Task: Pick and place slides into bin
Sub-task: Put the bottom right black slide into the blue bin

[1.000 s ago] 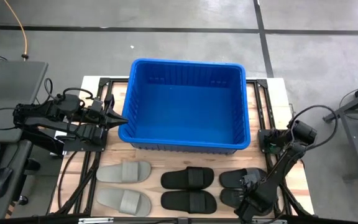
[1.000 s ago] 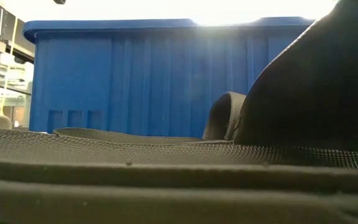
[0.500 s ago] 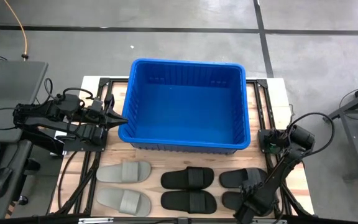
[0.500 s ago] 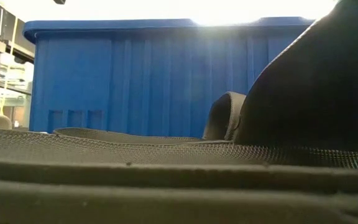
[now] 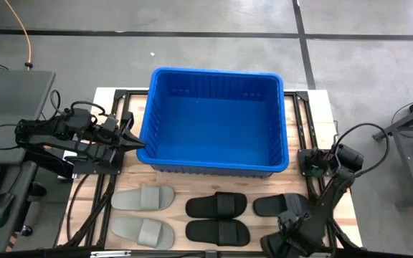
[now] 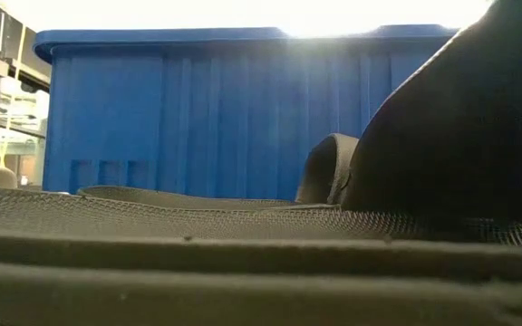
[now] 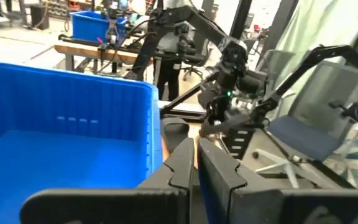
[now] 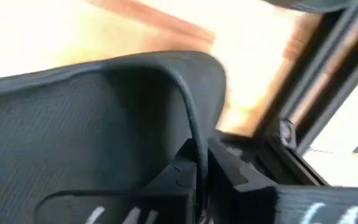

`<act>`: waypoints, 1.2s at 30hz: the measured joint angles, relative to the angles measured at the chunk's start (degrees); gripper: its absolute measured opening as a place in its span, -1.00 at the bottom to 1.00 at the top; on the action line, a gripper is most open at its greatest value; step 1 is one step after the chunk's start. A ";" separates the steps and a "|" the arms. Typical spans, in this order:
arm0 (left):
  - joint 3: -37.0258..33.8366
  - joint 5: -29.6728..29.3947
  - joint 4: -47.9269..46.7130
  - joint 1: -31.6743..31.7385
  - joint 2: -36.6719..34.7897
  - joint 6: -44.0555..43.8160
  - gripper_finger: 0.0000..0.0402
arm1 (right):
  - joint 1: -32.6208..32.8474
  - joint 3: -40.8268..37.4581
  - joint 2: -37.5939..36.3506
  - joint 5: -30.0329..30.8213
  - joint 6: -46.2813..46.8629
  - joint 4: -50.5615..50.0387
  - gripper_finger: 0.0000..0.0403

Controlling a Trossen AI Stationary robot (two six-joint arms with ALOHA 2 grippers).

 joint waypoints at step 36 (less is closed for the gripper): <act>0.04 15.60 5.69 -0.01 2.69 -43.27 0.23 | -4.83 37.33 -0.02 36.22 -16.69 -18.72 -1.00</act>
